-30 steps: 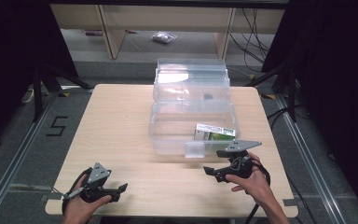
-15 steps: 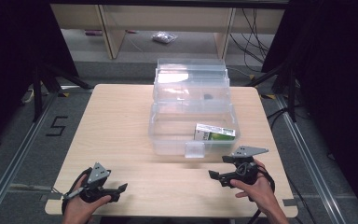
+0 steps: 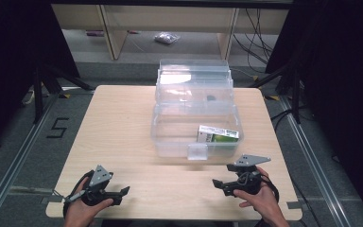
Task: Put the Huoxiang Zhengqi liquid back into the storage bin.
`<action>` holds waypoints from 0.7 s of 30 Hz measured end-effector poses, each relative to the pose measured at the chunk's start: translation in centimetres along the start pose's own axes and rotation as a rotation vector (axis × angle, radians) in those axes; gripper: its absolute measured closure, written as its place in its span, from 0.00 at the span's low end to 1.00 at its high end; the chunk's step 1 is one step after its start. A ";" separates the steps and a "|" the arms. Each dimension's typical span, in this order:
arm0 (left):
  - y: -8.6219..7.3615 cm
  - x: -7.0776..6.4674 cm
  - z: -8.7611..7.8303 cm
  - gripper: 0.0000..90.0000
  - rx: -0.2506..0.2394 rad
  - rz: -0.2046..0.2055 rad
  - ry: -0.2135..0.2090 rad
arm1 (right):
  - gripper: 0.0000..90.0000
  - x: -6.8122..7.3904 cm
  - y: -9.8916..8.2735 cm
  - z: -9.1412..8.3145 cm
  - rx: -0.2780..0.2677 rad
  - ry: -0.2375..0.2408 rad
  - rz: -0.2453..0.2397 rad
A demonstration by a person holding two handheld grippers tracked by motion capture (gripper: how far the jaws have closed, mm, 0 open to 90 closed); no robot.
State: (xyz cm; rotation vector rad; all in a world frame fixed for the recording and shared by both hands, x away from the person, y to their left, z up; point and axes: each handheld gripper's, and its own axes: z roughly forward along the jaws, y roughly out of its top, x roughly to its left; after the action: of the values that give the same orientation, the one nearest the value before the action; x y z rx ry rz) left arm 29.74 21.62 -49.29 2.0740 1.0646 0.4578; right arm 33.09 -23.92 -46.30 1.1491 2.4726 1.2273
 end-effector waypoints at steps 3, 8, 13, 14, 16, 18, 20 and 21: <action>0.0 0.0 0.0 0.21 0.000 0.000 -0.002 | 0.18 -0.1 -0.4 -0.1 0.003 -0.003 0.011; 0.0 -0.1 0.1 0.21 -0.007 -0.004 -0.001 | 0.18 -0.3 -1.1 -0.2 0.013 -0.025 0.011; 0.0 0.0 0.1 0.20 -0.007 -0.006 0.004 | 0.18 -0.1 -1.7 -0.1 0.015 -0.024 0.015; 0.0 0.0 0.1 0.20 -0.002 -0.005 0.005 | 0.18 -0.2 -1.7 -0.1 0.028 -0.016 0.019; 0.0 0.0 0.0 0.20 0.010 0.008 0.014 | 0.18 -0.1 -1.9 -0.2 0.020 -0.049 0.003; 0.0 0.2 -0.2 0.20 0.028 0.040 0.003 | 0.18 0.0 -2.0 -0.3 0.034 -0.043 0.025; 0.0 0.3 -0.2 0.20 0.038 0.060 0.004 | 0.18 0.0 -2.1 -0.3 0.038 -0.047 0.019; 0.0 0.4 -0.2 0.20 0.044 0.061 0.001 | 0.18 0.0 -2.2 -0.2 0.034 -0.051 0.012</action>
State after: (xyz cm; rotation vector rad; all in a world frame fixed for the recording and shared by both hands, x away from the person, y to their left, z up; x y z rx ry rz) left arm 29.86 21.98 -49.18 2.1500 1.0219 0.4697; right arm 31.74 -24.89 -47.75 1.1897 2.4619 1.1478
